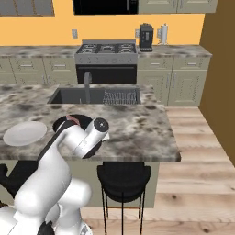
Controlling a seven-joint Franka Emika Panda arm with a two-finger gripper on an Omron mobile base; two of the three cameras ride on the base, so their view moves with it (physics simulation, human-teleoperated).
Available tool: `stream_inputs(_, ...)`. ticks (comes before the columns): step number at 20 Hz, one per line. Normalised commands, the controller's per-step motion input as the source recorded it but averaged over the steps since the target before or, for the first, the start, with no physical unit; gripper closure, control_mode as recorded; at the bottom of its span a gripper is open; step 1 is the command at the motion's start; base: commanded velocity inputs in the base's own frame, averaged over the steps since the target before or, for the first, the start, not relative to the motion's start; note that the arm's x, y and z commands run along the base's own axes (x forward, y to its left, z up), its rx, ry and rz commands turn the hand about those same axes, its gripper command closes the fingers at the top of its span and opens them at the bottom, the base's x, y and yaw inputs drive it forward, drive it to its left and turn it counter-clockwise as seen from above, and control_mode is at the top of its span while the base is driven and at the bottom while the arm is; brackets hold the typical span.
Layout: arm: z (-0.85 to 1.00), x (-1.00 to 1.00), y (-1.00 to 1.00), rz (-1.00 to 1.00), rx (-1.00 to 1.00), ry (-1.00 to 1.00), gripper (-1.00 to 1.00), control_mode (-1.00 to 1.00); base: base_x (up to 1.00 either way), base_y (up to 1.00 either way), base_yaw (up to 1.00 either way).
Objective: Pick up the pan with the steak in it and place it on the dining table. Then place the steak on the plate.
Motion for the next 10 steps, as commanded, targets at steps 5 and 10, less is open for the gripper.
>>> stream_inputs(5,0.00,0.00,0.00,0.00,0.00,0.00,1.00,-1.00,0.00,0.00,0.00)
stream_inputs(10,-0.02,-0.06,0.01,0.00,0.00,0.00,-1.00,-1.00,0.00,0.00,0.00)
